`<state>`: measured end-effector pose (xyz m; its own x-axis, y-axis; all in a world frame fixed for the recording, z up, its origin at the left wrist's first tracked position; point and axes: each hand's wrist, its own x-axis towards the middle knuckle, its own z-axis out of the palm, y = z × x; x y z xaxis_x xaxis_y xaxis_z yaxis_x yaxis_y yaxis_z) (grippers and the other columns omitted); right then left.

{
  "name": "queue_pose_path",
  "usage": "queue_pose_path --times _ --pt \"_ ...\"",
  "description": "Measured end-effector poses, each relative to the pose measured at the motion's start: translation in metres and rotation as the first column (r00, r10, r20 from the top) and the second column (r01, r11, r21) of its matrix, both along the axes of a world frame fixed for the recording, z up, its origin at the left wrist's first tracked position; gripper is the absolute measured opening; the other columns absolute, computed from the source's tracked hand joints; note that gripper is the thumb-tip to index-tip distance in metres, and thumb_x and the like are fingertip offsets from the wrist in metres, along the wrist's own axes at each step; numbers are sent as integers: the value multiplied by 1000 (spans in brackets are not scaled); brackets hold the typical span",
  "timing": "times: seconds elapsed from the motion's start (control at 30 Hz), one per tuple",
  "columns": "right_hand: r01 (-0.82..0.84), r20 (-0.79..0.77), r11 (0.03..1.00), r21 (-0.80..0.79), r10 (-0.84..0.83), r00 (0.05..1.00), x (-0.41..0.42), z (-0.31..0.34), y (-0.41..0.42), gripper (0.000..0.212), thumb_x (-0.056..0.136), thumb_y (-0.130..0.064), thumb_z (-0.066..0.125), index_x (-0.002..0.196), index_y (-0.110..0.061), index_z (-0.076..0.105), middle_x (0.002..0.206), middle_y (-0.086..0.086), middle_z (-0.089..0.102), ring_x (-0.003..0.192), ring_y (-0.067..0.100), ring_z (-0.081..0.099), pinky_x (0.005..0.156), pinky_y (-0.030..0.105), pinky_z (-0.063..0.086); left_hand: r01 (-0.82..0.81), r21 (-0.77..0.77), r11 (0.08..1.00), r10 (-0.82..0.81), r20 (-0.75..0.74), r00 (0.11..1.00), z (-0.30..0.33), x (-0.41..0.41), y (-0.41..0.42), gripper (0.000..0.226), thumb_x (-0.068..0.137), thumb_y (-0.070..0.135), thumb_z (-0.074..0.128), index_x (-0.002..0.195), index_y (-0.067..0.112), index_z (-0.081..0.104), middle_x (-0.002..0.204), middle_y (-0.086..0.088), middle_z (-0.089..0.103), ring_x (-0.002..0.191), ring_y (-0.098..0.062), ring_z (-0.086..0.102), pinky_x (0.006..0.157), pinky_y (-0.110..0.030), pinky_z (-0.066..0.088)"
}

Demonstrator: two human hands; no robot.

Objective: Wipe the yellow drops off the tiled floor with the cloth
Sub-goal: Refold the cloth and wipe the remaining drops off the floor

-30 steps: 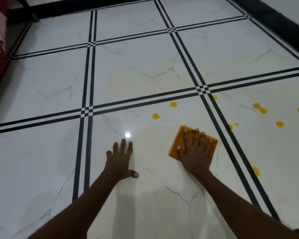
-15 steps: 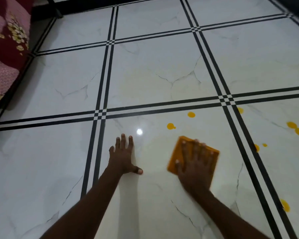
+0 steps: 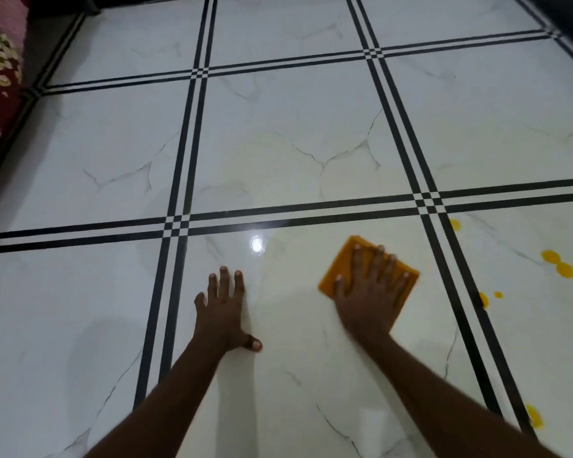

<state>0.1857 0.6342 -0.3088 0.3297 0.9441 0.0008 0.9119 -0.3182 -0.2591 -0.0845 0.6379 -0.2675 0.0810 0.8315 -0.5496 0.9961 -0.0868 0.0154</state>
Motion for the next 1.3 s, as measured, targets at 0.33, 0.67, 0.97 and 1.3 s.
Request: queue_pose_path --times 0.33,0.67,0.97,1.3 --pt "-244 66 969 32 241 968 -11 -20 63 75 94 -58 39 162 -29 26 168 15 26 154 42 22 124 64 6 17 45 999 -18 19 1000 -4 -13 -5 150 54 80 73 153 25 -26 160 -10 -32 149 -33 -23 119 -55 2" --pt "-482 56 869 -113 490 870 -15 -13 78 75 95 -63 27 163 -32 20 171 11 18 156 40 17 124 63 7 16 47 999 -16 6 1000 -5 -14 -3 150 54 79 74 153 24 -24 160 -10 -30 150 -33 -20 120 -57 7" --pt "-525 85 760 -382 595 799 155 11 0 87 85 -72 0 160 -32 -18 171 14 -14 157 44 -6 122 66 -2 44 14 999 -42 -119 992 5 -2 1 155 50 82 74 154 19 -21 162 -14 -24 151 -36 -10 117 -57 19" --pt "-701 79 680 -216 727 682 126 -9 -43 77 97 -70 17 163 -37 -7 172 9 -9 158 38 -8 124 63 -6 105 135 985 -113 54 992 0 102 -18 144 49 98 44 158 19 -10 164 -16 -16 152 -32 -9 120 -54 14"
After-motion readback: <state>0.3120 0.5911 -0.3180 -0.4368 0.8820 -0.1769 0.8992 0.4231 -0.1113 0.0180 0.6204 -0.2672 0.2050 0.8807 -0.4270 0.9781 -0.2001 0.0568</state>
